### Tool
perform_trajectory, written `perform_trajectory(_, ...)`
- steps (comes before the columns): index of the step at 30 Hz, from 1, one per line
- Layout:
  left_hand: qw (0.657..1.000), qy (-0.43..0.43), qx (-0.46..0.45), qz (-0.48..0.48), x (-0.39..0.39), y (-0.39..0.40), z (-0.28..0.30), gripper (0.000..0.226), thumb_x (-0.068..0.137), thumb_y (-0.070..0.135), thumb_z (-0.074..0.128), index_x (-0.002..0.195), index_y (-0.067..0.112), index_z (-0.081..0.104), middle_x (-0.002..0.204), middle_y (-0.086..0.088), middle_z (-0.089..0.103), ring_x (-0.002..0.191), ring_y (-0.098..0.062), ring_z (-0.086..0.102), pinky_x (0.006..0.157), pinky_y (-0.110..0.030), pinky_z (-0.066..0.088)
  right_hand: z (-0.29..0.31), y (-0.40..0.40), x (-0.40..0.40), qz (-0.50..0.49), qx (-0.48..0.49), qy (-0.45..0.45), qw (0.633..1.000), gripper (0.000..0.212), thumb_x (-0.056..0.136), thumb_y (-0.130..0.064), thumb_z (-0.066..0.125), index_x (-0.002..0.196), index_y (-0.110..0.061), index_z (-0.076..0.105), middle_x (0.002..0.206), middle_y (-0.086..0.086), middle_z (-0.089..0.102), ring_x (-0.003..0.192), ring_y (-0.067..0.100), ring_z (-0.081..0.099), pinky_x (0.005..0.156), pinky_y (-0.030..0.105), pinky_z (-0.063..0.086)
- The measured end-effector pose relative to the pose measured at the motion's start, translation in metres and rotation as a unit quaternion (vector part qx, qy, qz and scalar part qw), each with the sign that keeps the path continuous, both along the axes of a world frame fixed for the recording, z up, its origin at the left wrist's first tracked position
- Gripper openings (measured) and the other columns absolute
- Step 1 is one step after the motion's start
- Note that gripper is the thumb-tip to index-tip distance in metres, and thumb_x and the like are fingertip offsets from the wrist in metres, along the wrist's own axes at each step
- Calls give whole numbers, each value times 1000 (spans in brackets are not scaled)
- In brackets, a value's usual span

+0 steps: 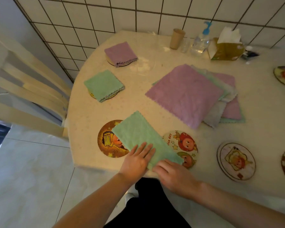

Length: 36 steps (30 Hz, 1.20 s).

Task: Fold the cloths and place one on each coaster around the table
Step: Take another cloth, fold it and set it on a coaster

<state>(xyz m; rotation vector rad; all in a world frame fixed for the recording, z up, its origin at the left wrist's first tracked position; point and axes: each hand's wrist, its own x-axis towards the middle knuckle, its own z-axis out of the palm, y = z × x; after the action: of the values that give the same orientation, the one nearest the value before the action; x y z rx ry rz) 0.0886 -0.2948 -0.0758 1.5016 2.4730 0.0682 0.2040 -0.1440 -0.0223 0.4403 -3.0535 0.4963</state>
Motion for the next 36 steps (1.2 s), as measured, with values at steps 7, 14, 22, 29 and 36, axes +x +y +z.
perform_trajectory(7,998,22,27,-54,9,-35,-13,65,70,28,79,130,20,58,140,-3,53,132,-28,46,106,-45,38,-20,31,-31,22,63,-79,995,59,71,6,67,126,-10,52,126,7,57,112,21,56,90,32,53)
perform_trajectory(14,998,-25,43,-32,8,-42,-16,68,74,27,75,136,22,50,145,-2,47,135,-24,41,108,-41,34,-28,62,-61,154,137,-120,971,83,72,18,52,146,-10,28,154,10,25,142,25,24,114,38,21)
perform_trajectory(22,886,-304,234,262,-2,-45,12,35,89,16,54,122,21,64,117,13,63,104,2,56,91,-9,41,-36,74,-77,99,18,-173,980,62,80,2,42,137,-22,43,139,-3,48,127,13,44,105,34,40)
perform_trajectory(29,635,-424,324,559,-39,-26,15,8,92,26,62,90,21,68,81,1,73,68,-13,67,59,-40,56,-34,58,-131,-176,-240,-265,917,20,88,-38,59,88,-19,65,72,-1,66,60,15,58,57,31,46)
perform_trajectory(36,553,-475,311,610,-54,-19,15,9,96,22,56,100,19,64,90,-4,72,75,-17,72,54,-34,58,-41,54,-156,-219,-206,-325,897,25,93,-29,55,73,-13,57,62,-2,52,56,12,46,54,28,36)
